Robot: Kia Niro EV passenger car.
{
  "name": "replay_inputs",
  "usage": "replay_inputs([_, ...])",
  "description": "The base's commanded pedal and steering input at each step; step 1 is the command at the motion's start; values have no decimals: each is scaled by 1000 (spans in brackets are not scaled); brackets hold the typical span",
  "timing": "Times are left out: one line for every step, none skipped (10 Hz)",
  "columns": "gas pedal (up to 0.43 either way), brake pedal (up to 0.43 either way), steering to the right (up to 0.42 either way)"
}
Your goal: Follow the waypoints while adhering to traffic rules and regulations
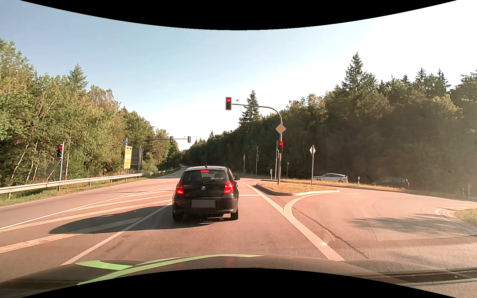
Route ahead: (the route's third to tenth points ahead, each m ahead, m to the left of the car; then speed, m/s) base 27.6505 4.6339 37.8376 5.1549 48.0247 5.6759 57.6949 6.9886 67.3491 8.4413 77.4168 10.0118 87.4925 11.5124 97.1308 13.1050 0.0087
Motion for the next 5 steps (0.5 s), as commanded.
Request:
replay_inputs([0,372,-8])
replay_inputs([0,372,-8])
replay_inputs([0,372,-8])
replay_inputs([0,372,-8])
replay_inputs([0,372,-8])
